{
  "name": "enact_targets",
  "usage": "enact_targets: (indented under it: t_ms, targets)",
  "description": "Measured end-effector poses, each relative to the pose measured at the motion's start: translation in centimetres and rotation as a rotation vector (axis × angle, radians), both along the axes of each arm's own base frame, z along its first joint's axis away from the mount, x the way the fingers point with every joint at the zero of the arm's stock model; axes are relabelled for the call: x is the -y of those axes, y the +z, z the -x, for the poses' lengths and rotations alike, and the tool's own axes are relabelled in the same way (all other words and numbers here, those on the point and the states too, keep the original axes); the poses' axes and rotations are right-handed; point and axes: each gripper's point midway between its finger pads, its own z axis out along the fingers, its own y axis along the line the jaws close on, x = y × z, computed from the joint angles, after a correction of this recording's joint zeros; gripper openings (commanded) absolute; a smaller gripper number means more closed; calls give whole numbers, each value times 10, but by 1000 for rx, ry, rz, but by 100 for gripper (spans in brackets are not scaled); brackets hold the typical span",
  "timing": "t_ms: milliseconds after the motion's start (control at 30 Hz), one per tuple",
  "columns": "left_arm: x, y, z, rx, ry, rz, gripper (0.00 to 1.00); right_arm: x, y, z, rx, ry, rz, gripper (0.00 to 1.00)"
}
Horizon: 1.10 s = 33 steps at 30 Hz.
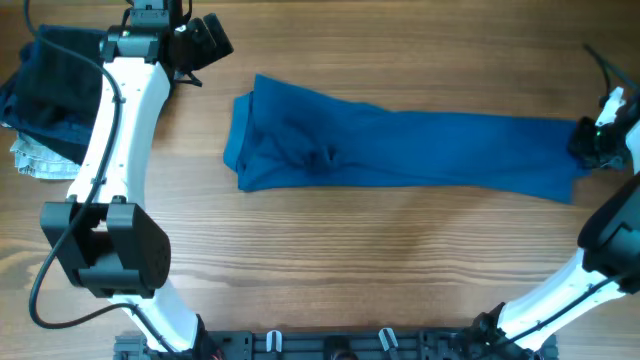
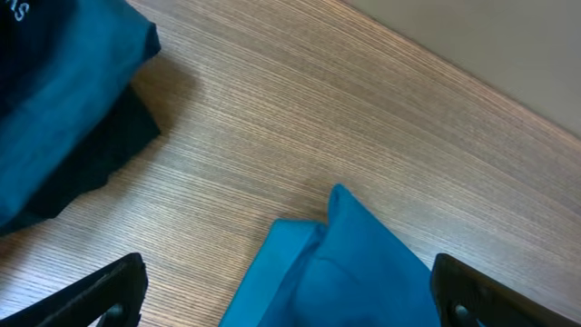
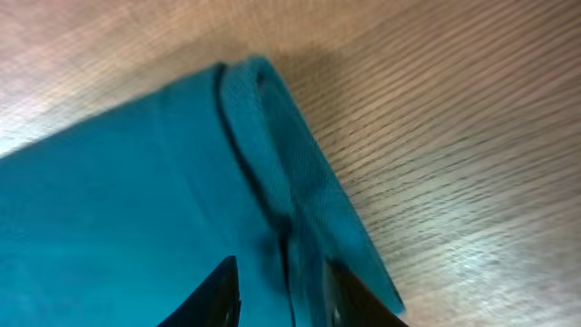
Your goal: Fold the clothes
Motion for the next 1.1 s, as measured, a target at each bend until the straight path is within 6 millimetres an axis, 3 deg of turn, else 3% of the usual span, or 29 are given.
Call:
enact_targets:
  t_ms: [133, 300, 467, 533, 567, 633, 933, 1100]
  targets:
    - [0, 0, 0, 0, 0, 0, 100, -1, -9, 1, -16, 0, -11, 30]
    - [0, 0, 0, 0, 0, 0, 100, -1, -9, 1, -14, 3, -9, 11]
    - [0, 0, 0, 0, 0, 0, 100, 0, -9, 1, -14, 7, -8, 6]
    - [0, 0, 0, 0, 0, 0, 100, -1, -9, 1, -14, 7, -8, 7]
    - [0, 0, 0, 0, 0, 0, 100, -1, -9, 1, -14, 7, -8, 12]
    - [0, 0, 0, 0, 0, 0, 100, 0, -9, 1, -14, 8, -7, 38]
    - [0, 0, 0, 0, 0, 0, 100, -3, -9, -1, -6, 19, -19, 20]
    - [0, 0, 0, 0, 0, 0, 100, -7, -18, 2, -6, 22, -32, 20]
